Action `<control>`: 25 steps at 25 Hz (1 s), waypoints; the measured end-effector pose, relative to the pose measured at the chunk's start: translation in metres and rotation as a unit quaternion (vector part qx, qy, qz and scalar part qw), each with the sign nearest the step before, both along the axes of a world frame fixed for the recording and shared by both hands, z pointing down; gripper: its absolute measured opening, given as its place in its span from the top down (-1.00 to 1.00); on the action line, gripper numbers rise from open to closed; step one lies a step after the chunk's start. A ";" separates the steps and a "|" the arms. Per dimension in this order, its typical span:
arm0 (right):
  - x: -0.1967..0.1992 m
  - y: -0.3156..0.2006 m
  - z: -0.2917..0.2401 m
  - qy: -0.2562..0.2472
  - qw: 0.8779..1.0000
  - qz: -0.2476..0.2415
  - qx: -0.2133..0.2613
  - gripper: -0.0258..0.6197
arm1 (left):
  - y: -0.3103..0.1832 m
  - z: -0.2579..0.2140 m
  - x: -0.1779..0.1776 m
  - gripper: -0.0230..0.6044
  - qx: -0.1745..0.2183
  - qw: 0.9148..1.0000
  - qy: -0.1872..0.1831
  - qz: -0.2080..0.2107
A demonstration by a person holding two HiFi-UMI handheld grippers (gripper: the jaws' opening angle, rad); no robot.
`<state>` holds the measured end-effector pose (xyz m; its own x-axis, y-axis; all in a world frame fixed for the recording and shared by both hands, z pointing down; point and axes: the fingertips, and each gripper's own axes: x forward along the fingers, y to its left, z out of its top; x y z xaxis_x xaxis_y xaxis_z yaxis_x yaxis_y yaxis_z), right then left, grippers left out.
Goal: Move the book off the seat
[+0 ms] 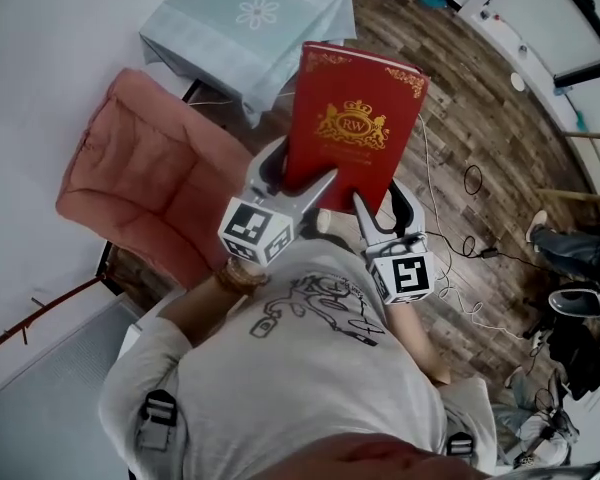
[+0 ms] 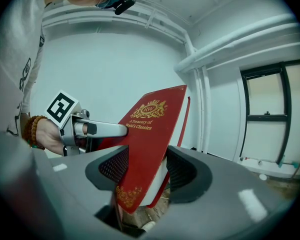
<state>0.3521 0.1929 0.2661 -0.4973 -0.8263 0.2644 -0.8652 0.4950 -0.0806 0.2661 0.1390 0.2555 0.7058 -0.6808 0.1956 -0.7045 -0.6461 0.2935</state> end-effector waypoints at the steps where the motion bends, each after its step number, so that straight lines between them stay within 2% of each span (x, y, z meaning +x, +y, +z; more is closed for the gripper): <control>1: 0.002 -0.005 0.000 0.001 1.000 0.004 -0.002 0.16 | -0.005 0.001 0.002 -0.26 -0.001 1.000 0.001 0.003; 6: 0.011 -0.042 0.002 0.003 1.000 0.002 0.005 0.17 | -0.042 0.003 0.012 -0.26 -0.001 1.000 0.006 0.004; 12: 0.013 -0.111 0.008 0.007 1.000 -0.012 0.001 0.17 | -0.110 0.011 0.012 -0.26 -0.007 1.000 0.012 -0.010; 25: -0.027 -0.294 0.018 0.003 0.997 -0.071 -0.009 0.16 | -0.282 0.024 -0.034 -0.26 -0.017 0.997 0.016 -0.069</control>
